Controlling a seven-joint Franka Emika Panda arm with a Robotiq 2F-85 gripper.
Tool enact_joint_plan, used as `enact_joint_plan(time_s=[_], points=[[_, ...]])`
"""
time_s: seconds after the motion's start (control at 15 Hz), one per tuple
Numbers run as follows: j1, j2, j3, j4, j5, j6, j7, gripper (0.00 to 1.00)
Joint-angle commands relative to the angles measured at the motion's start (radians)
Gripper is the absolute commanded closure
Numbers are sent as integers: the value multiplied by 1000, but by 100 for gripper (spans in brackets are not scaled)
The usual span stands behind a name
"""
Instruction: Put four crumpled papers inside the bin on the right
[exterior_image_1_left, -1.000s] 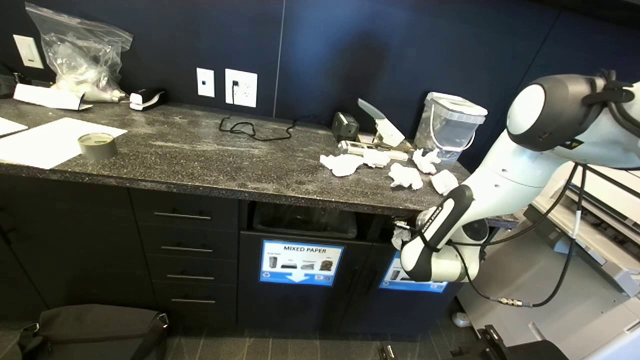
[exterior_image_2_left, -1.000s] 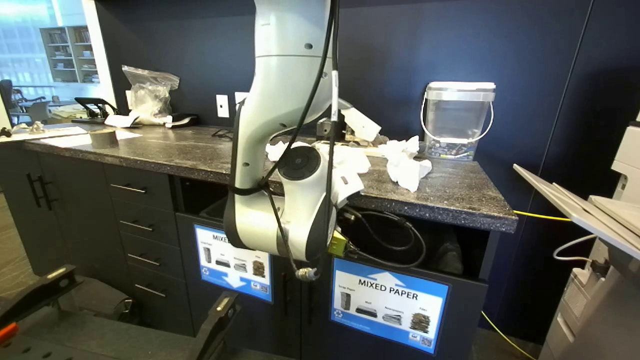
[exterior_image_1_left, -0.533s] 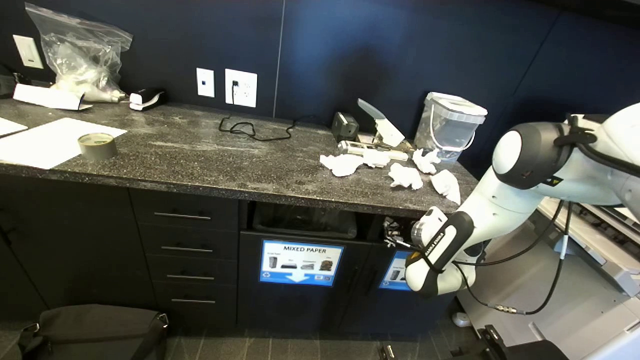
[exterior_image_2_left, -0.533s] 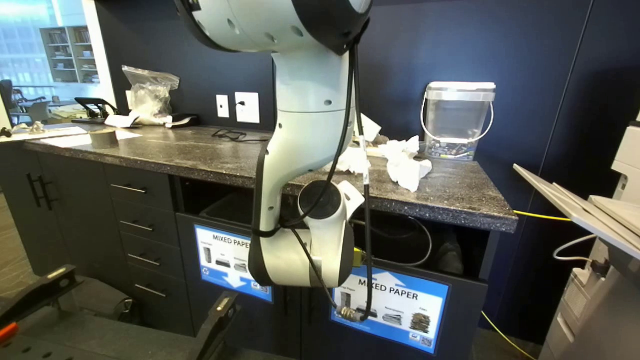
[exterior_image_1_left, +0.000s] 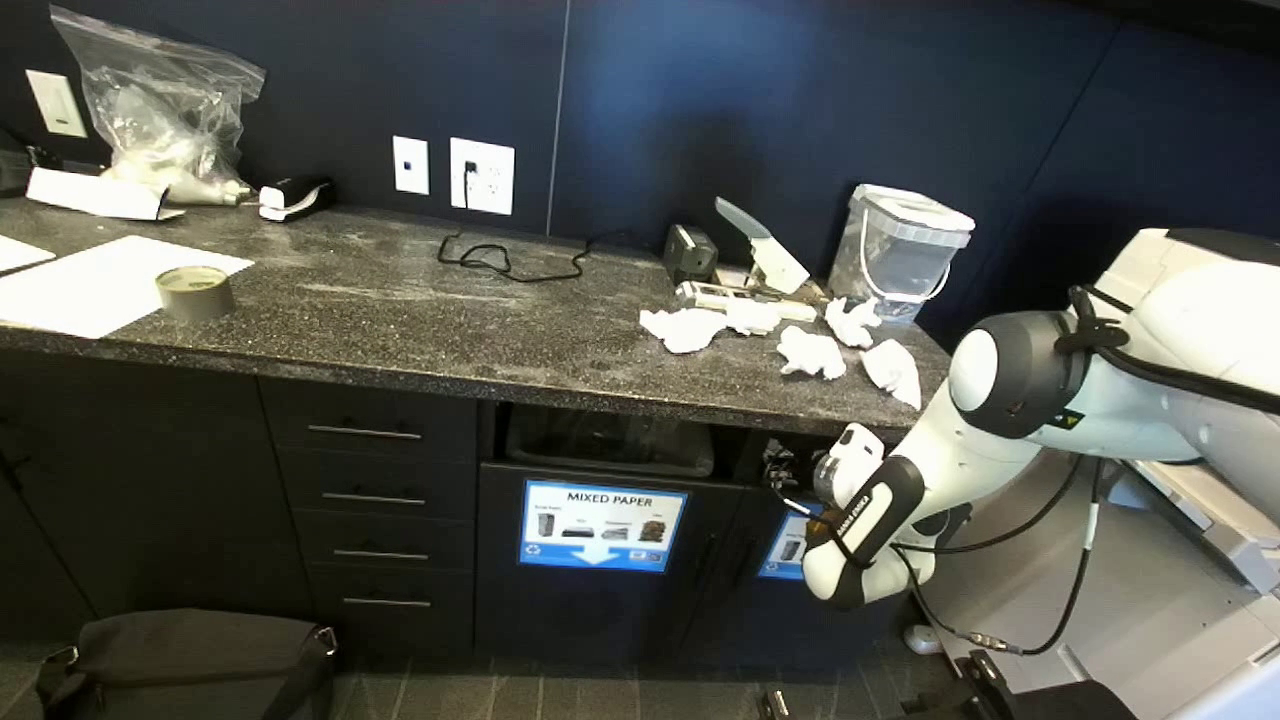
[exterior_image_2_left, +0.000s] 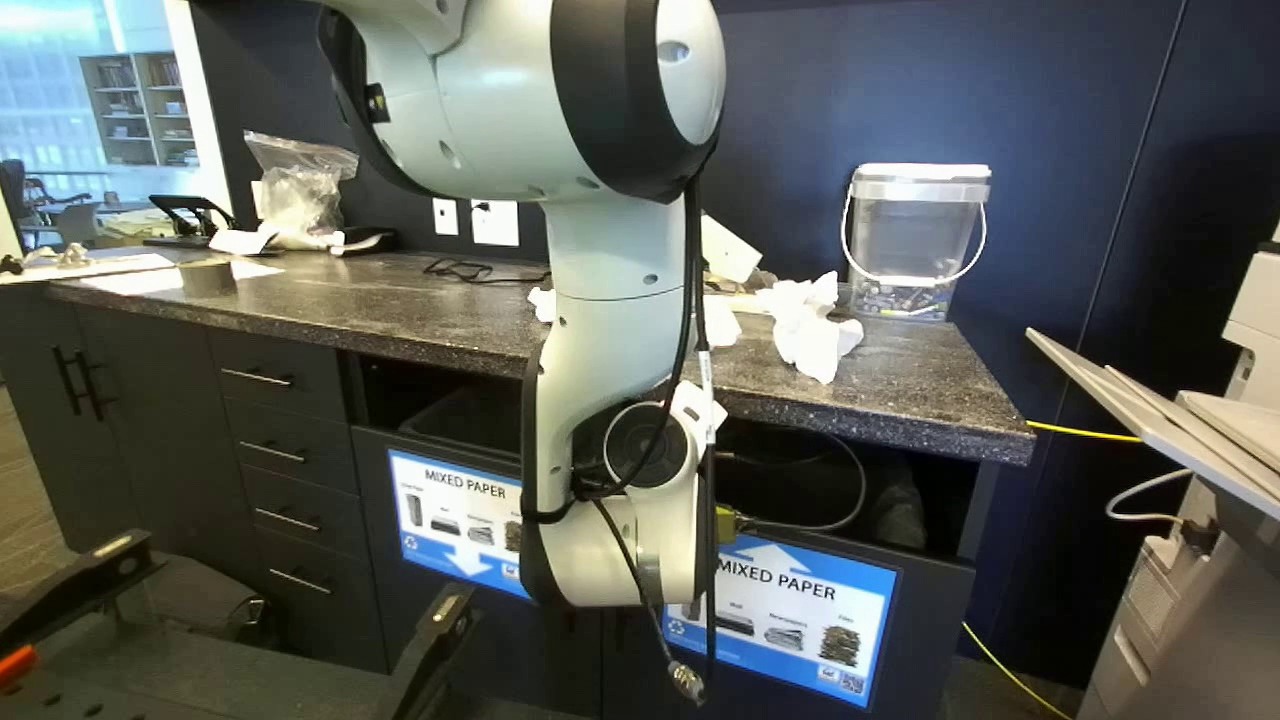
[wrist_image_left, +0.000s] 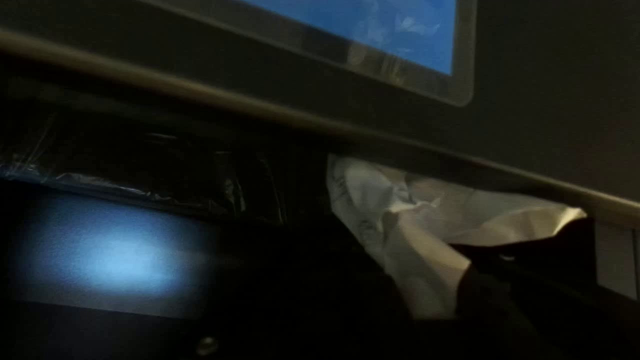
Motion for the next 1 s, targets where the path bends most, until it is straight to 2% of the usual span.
enact_joint_plan(time_s=[0.0, 0.53, 0.6, 0.93], points=[[33, -3, -43, 18, 17, 14, -4, 64], [84, -25, -104, -4, 112, -38, -78, 4], [94, -48, -113, -33, 133, -55, -89, 1], [186, -172, -180, -207, 280, -74, -177, 0]])
